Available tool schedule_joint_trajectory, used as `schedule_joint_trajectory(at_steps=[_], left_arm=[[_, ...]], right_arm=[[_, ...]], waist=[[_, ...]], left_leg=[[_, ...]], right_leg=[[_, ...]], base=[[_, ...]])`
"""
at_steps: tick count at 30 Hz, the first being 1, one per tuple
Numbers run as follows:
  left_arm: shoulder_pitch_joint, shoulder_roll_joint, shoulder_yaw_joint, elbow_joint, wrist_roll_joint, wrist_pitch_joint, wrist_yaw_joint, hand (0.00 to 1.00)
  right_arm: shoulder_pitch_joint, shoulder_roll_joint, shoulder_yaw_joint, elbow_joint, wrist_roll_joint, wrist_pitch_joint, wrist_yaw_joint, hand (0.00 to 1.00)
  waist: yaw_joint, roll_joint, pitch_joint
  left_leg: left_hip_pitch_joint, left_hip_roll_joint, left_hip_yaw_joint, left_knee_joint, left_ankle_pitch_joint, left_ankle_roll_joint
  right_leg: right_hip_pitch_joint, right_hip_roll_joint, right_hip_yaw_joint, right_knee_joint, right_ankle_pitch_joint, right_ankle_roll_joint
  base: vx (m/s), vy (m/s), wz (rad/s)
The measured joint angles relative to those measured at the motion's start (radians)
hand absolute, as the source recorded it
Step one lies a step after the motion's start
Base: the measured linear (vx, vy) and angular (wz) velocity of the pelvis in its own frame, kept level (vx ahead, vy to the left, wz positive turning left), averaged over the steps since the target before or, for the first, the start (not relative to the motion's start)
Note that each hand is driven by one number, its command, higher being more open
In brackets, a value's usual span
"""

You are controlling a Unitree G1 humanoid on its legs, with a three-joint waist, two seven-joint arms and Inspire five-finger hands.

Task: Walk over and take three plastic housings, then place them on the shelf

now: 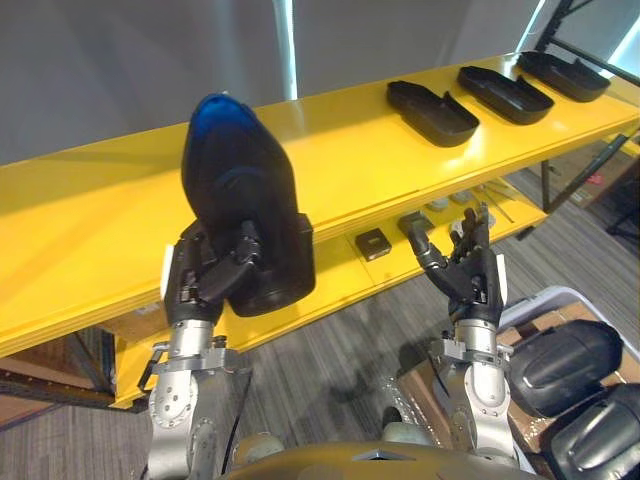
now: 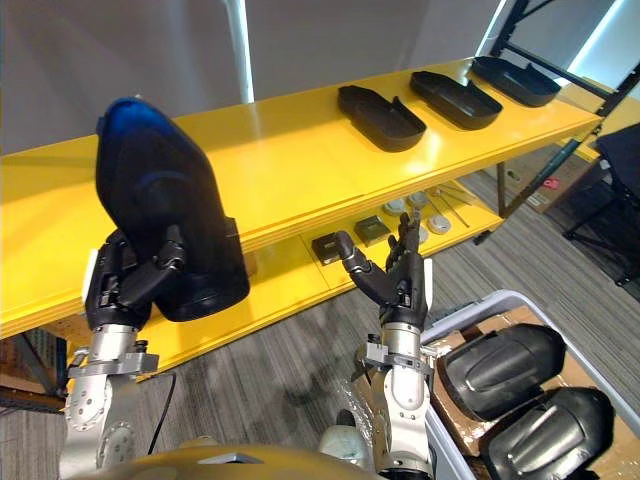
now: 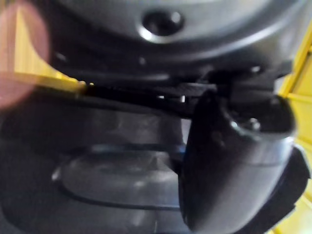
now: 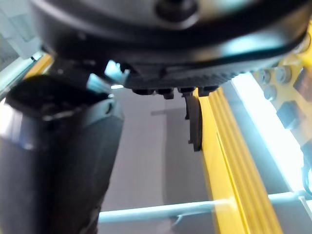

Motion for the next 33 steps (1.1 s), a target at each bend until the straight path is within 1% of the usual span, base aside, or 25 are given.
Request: schedule_joint_trajectory(at_steps=[2, 3, 4, 5, 6, 7, 8, 9, 10, 11, 12, 13, 14, 15, 17, 18, 19, 20, 21, 22, 23, 24, 26, 29, 33], left_arm=[[0.0, -0.01, -0.011, -0.014, -0.001, 0.0, -0.006, 0.0], [0.0, -0.01, -0.016, -0.022, -0.002, 0.001, -0.006, 0.0], [0.001, -0.009, -0.016, -0.023, -0.002, 0.001, -0.006, 0.0], [0.001, -0.009, -0.012, -0.024, -0.002, 0.002, -0.001, 0.0], [0.0, -0.008, 0.002, -0.023, -0.004, 0.003, 0.005, 0.0], [0.002, -0.01, 0.008, -0.022, -0.007, 0.004, 0.01, 0.0], [0.003, -0.012, 0.014, -0.022, -0.009, 0.004, 0.012, 0.0], [0.007, -0.03, 0.052, -0.021, -0.017, 0.005, 0.016, 0.0], [0.012, -0.038, 0.067, -0.021, -0.018, 0.004, 0.017, 0.0], [0.024, -0.041, 0.081, -0.018, -0.033, 0.004, 0.02, 0.0], [0.033, -0.038, 0.083, -0.018, -0.04, -0.001, 0.021, 0.0], [0.039, -0.038, 0.081, -0.018, -0.04, -0.008, 0.019, 0.0], [0.041, -0.039, 0.079, -0.018, -0.04, -0.008, 0.015, 0.0], [0.043, -0.039, 0.068, -0.018, -0.039, -0.007, 0.007, 0.0], [0.044, -0.04, 0.047, -0.019, -0.039, -0.007, -0.002, 0.0], [0.046, -0.04, 0.033, -0.02, -0.039, -0.007, -0.007, 0.0], [0.044, -0.036, 0.032, -0.021, -0.039, -0.006, -0.01, 0.0], [0.041, -0.032, 0.032, -0.023, -0.039, -0.006, -0.01, 0.0], [0.029, -0.027, 0.034, -0.024, -0.039, -0.004, -0.01, 0.0], [0.022, -0.027, 0.034, -0.023, -0.039, 0.001, -0.009, 0.0], [0.013, -0.029, 0.034, -0.023, -0.039, 0.023, -0.009, 0.0], [0.014, -0.028, 0.035, -0.023, -0.039, 0.036, -0.005, 0.0], [0.014, -0.028, 0.037, -0.024, -0.039, 0.056, 0.0, 0.0], [0.013, -0.027, 0.036, -0.033, -0.038, 0.09, 0.014, 0.0], [0.011, -0.028, 0.033, -0.034, -0.042, 0.182, 0.035, 0.0]], right_arm=[[0.002, -0.01, 0.001, -0.012, 0.0, 0.0, -0.001, 1.0], [0.003, -0.017, -0.002, -0.027, 0.0, 0.0, 0.0, 1.0], [0.003, -0.021, -0.005, -0.035, 0.0, 0.0, 0.001, 1.0], [0.004, -0.029, -0.014, -0.045, 0.0, -0.001, 0.004, 1.0], [0.003, -0.032, -0.016, -0.045, 0.001, -0.001, 0.015, 1.0], [0.006, -0.035, -0.016, -0.045, 0.0, -0.001, 0.025, 1.0], [0.006, -0.038, -0.016, -0.046, 0.0, -0.001, 0.029, 1.0], [0.002, -0.058, -0.015, -0.048, -0.002, -0.002, 0.048, 1.0], [0.001, -0.062, -0.013, -0.048, -0.002, -0.002, 0.053, 1.0], [0.002, -0.06, -0.013, -0.048, -0.002, -0.002, 0.06, 1.0], [-0.011, -0.063, -0.012, -0.048, 0.0, -0.005, 0.062, 1.0], [-0.03, -0.065, -0.018, -0.048, 0.0, -0.008, 0.059, 1.0], [-0.037, -0.066, -0.017, -0.048, 0.0, -0.008, 0.059, 1.0], [-0.045, -0.068, -0.012, -0.048, 0.0, -0.009, 0.06, 1.0], [-0.044, -0.086, 0.007, -0.049, 0.0, -0.009, 0.06, 1.0], [-0.044, -0.103, 0.023, -0.054, 0.0, -0.01, 0.061, 1.0], [-0.041, -0.094, 0.046, -0.058, 0.0, -0.009, 0.061, 1.0], [-0.038, -0.089, 0.051, -0.068, -0.001, -0.009, 0.061, 1.0], [-0.034, -0.082, 0.072, -0.092, -0.001, -0.009, 0.062, 1.0], [-0.034, -0.079, 0.081, -0.104, -0.001, -0.009, 0.062, 1.0], [-0.033, -0.074, 0.088, -0.121, -0.001, -0.009, 0.066, 1.0], [-0.033, -0.069, 0.1, -0.125, -0.001, -0.011, 0.068, 1.0], [-0.027, -0.052, 0.11, -0.125, -0.001, -0.011, 0.067, 1.0], [-0.006, -0.033, 0.116, -0.125, -0.005, -0.011, 0.066, 1.0], [0.045, -0.038, 0.099, -0.125, -0.04, -0.005, 0.068, 1.0]], waist=[[-0.012, 0.007, 0.0], [-0.012, 0.014, 0.002], [-0.012, 0.021, -0.002], [-0.009, 0.033, -0.009], [0.003, 0.032, -0.007], [0.012, 0.032, -0.005], [0.014, 0.035, -0.004], [0.018, 0.07, 0.017], [0.021, 0.072, 0.025], [0.034, 0.076, 0.023], [0.049, 0.076, 0.022], [0.051, 0.072, 0.024], [0.054, 0.071, 0.025], [0.061, 0.068, 0.027], [0.072, 0.071, 0.025], [0.075, 0.085, 0.021], [0.065, 0.056, 0.014], [0.063, 0.037, 0.014], [0.065, 0.006, 0.015], [0.066, -0.004, 0.015], [0.064, -0.013, 0.013], [0.066, -0.014, 0.014], [0.067, -0.013, 0.012], [0.066, -0.01, 0.007], [0.034, 0.001, 0.0]], left_leg=[[0.016, 0.017, -0.013, -0.045, 0.023, -0.002], [0.027, 0.025, -0.026, -0.066, 0.03, 0.009], [0.028, 0.031, -0.034, -0.07, 0.038, 0.023], [0.03, 0.038, -0.048, -0.063, 0.049, 0.062], [0.007, 0.041, -0.051, 0.012, 0.057, 0.132], [-0.045, 0.055, -0.064, 0.132, 0.066, 0.151], [-0.066, 0.063, -0.075, 0.181, 0.069, 0.155], [-0.141, 0.108, -0.145, 0.396, 0.095, 0.166], [-0.169, 0.119, -0.166, 0.46, 0.112, 0.163], [-0.184, 0.112, -0.186, 0.504, 0.102, 0.147], [-0.18, 0.074, -0.188, 0.463, 0.037, 0.142], [-0.183, 0.023, -0.179, 0.369, -0.002, 0.152], [-0.183, 0.006, -0.176, 0.312, -0.005, 0.151], [-0.18, -0.013, -0.175, 0.208, 0.003, 0.152], [-0.163, -0.025, -0.17, 0.084, 0.065, 0.153], [-0.143, -0.026, -0.166, 0.037, 0.174, 0.127], [-0.117, -0.045, -0.156, 0.039, 0.156, 0.068], [-0.113, -0.058, -0.146, 0.037, 0.145, 0.073], [-0.112, -0.08, -0.122, 0.037, 0.132, 0.085], [-0.112, -0.089, -0.113, 0.037, 0.128, 0.087], [-0.108, -0.103, -0.102, 0.036, 0.122, 0.095], [-0.087, -0.116, -0.095, 0.023, 0.117, 0.098], [-0.049, -0.132, -0.081, -0.014, 0.117, 0.096], [-0.043, -0.141, -0.065, -0.044, 0.123, 0.087], [-0.04, -0.126, -0.067, -0.087, 0.154, 0.074]], right_leg=[[-0.004, 0.023, -0.024, 0.025, -0.032, -0.022], [-0.008, 0.033, -0.036, 0.052, -0.055, -0.028], [-0.011, 0.038, -0.041, 0.066, -0.07, -0.032], [-0.018, 0.046, -0.05, 0.087, -0.097, -0.044], [-0.009, 0.046, -0.049, 0.086, -0.107, -0.057], [0.002, 0.048, -0.044, 0.08, -0.109, -0.064], [0.009, 0.051, -0.043, 0.078, -0.109, -0.066], [0.066, 0.084, -0.036, 0.059, -0.112, -0.081], [0.083, 0.092, -0.024, 0.054, -0.118, -0.09], [0.095, 0.09, -0.004, 0.047, -0.121, -0.093], [0.102, 0.079, 0.029, 0.045, -0.127, -0.099], [0.101, 0.066, 0.061, 0.037, -0.126, -0.101], [0.101, 0.061, 0.074, 0.032, -0.126, -0.101], [0.101, 0.054, 0.101, 0.031, -0.13, -0.095], [0.104, 0.052, 0.138, 0.048, -0.143, -0.069], [0.099, 0.06, 0.168, 0.073, -0.16, -0.034], [0.099, 0.037, 0.18, 0.084, -0.177, -0.024], [0.096, 0.02, 0.178, 0.084, -0.178, -0.023], [0.09, -0.008, 0.175, 0.084, -0.175, -0.019], [0.089, -0.019, 0.17, 0.084, -0.171, -0.012], [0.087, -0.037, 0.148, 0.084, -0.156, 0.011], [0.091, -0.05, 0.131, 0.084, -0.149, 0.022], [0.108, -0.067, 0.115, 0.081, -0.149, 0.023], [0.106, -0.072, 0.092, 0.049, -0.148, 0.025], [0.093, -0.052, 0.077, 0.043, -0.145, 0.025]], base=[[0.0, -0.119, 0.23], [0.02, -0.109, 0.25], [0.04, -0.108, 0.24], [0.06, -0.099, 0.15], [0.06, -0.149, 0.05], [0.05, -0.145, -0.05], [0.09, -0.202, -0.12], [0.1, -0.146, -0.13], [0.11, -0.091, -0.31], [0.1, 0.018, -0.56], [0.15, 0.046, -0.73], [0.15, 0.042, -0.67], [0.15, 0.067, -0.69], [0.19, 0.17, -0.79], [0.22, 0.212, -0.84], [0.18, 0.212, -0.73], [0.2, 0.22, -0.64], [0.19, 0.209, -0.42], [0.17, 0.169, -0.27], [0.14, 0.162, -0.23], [0.12, 0.165, -0.15], [0.06, 0.109, -0.12], [0.02, 0.064, -0.16], [-0.01, 0.006, -0.14], [-0.02, -0.048, 0.02]])
